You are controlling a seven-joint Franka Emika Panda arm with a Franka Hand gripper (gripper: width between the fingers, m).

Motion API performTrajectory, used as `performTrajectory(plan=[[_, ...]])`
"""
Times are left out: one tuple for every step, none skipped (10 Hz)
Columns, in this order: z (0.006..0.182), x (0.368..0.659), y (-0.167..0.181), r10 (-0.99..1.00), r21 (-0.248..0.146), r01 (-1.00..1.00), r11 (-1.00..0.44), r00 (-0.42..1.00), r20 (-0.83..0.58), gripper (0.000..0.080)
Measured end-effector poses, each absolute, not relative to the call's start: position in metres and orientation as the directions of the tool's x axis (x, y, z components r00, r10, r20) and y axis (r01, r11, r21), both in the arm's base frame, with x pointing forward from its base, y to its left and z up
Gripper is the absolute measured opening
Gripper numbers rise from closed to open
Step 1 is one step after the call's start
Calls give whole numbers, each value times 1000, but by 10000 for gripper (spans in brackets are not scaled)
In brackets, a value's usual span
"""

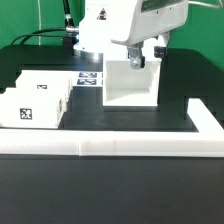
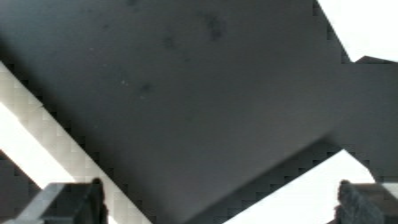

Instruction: Assemble drawer

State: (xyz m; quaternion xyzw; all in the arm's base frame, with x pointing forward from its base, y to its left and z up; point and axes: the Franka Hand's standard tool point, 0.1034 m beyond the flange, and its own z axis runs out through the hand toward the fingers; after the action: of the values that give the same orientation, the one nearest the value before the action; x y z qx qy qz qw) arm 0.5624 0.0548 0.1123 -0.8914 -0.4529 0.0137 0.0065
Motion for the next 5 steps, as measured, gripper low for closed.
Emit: performTrajectory(plan=[[112, 562, 55, 808, -24, 807, -590, 589, -18, 649], [112, 562, 55, 808, -24, 807, -590, 589, -18, 649], [112, 562, 55, 808, -24, 807, -590, 589, -18, 649], [112, 562, 55, 808, -24, 807, -590, 589, -19, 649], [112, 562, 55, 808, -24, 807, -590, 589, -19, 649]])
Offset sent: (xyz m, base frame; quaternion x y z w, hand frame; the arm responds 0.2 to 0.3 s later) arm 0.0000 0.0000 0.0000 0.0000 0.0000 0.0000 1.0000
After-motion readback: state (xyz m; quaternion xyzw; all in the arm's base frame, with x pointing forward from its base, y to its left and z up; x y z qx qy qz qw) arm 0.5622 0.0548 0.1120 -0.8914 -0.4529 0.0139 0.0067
